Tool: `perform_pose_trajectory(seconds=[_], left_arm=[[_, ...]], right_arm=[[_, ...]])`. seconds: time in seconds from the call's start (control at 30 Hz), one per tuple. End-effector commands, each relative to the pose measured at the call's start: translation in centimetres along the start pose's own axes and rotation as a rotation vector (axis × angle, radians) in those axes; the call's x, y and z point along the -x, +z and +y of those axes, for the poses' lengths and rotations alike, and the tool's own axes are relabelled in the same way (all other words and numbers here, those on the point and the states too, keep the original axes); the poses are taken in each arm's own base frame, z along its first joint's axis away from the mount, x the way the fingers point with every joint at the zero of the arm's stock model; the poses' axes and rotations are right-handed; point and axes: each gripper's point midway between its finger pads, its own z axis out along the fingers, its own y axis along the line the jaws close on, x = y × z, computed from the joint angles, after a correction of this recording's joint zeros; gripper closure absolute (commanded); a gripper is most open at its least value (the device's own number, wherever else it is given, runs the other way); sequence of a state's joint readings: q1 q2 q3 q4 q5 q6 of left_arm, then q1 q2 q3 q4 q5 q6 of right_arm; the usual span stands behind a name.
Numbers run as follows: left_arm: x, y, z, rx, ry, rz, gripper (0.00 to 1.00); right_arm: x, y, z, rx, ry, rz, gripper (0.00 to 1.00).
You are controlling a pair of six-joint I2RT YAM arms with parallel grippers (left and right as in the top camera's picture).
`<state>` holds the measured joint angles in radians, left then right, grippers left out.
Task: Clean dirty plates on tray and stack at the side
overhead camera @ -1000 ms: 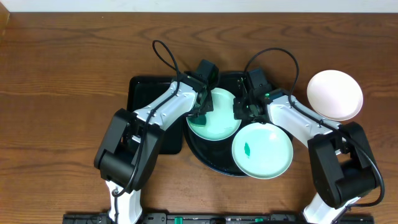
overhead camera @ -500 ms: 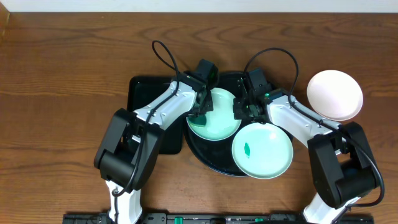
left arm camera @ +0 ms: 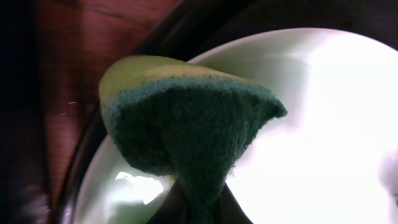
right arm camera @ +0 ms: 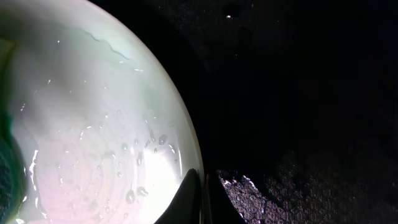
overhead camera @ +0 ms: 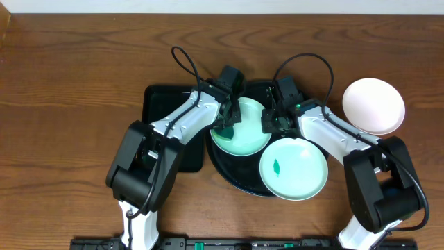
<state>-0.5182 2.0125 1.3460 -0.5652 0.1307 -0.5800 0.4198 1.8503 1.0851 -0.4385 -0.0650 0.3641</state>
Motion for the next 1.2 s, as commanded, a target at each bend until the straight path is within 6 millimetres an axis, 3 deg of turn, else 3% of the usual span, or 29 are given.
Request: perform_pose_trajectory(seconds=[0.0, 0.3, 0.43, 0.53, 0.77, 0.9, 1.17], left_arm=[[-6.2, 2.9, -4.0, -0.200, 0.014, 0.258, 0.93], [-5.3, 1.2, -5.4, -0.255, 0.024, 0.227, 0.93], [-3.4, -1.8, -6.1, -0.280, 0.037, 0.134, 0.93], [-1.3, -5.2, -5.8, -0.255, 0.047, 0.000, 0.93], [1.0, -10.8, -3.5, -0.145, 0.035, -0.200, 0.93], [0.9, -11.1, -2.2, -0.082, 0.027, -0.213, 0.93], [0.2, -9.1, -1.5, -0.038, 0.029, -0.158, 0.93]], right_arm=[[-0.4, 0.5, 1.0, 0.038, -0.009, 0.016, 0.99], [-0.4, 0.5, 1.2, 0.044, -0.011, 0.015, 0.99], [-0.4, 0.5, 1.1, 0.043, -0.011, 0.015, 0.99], [-0.4, 0.5, 1.2, 0.043, -0.012, 0.015, 0.99], [-0.5, 0.5, 1.3, 0.054, -0.012, 0.019, 0.99], [-0.6, 0.5, 1.7, 0.073, -0.012, 0.025, 0.99], [-0.6, 0.5, 1.7, 0.076, -0.012, 0.026, 0.99]])
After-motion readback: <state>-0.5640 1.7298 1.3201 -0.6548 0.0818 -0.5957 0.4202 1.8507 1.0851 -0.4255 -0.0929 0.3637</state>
